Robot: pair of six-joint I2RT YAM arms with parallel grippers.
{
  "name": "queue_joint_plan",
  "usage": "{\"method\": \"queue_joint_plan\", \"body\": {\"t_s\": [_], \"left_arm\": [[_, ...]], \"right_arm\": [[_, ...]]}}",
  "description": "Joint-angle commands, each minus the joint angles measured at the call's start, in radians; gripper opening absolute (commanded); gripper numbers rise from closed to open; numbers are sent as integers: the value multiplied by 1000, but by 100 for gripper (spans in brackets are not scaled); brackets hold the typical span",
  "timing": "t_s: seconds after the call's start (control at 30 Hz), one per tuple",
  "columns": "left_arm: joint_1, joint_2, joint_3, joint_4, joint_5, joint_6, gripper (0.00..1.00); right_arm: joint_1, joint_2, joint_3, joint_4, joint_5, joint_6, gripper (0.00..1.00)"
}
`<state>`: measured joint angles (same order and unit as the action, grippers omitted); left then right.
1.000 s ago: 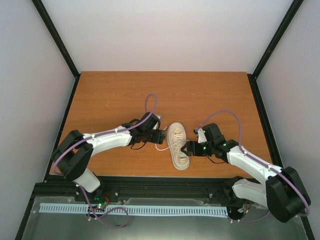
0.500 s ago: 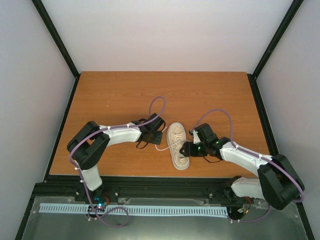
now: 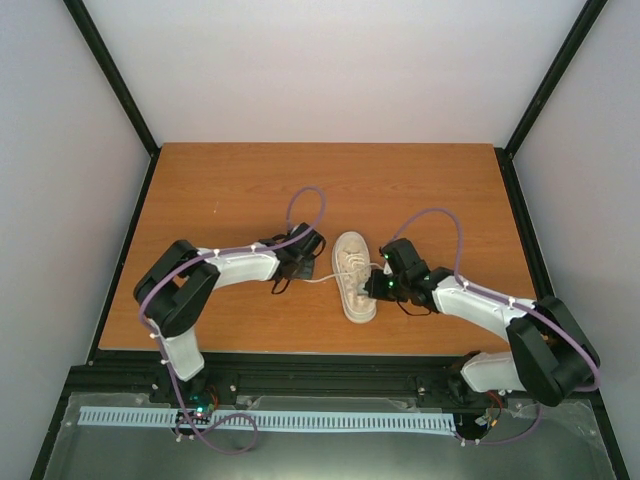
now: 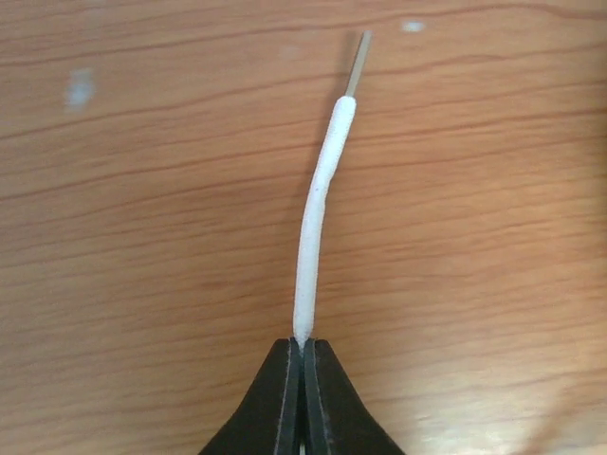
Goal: Tie the shoes
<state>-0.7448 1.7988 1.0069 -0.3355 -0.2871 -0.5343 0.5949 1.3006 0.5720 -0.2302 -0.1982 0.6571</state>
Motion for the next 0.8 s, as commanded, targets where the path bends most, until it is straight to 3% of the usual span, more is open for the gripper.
{"method": "queue_joint_plan", "body": {"t_s": [0.0,0.4,0.43,0.53,0.63,0.7,0.77], "left_arm": [[45,-122,-62,25,-69,-59,1],[58,-149,-125,24,-101,-69,3],[58,-146,-133,33,-103,-65,8],[58,-163,-158,49,-125,-64,37],[58,-210,-176,41,-154,-58,60],[58,-256,-193,55,-144,-24,72],[58,-305,-218,108,-85,41,77]], "right_arm": [[9,40,104,101,95,22,3],[89,263,248,149,185,67,3],[89,268,249,139,190,68,5],[89,245,241,101,230,50,21],[89,176,218,31,326,24,42],[89,112,196,-22,394,7,55],[88,35,171,-59,443,-12,65]]}}
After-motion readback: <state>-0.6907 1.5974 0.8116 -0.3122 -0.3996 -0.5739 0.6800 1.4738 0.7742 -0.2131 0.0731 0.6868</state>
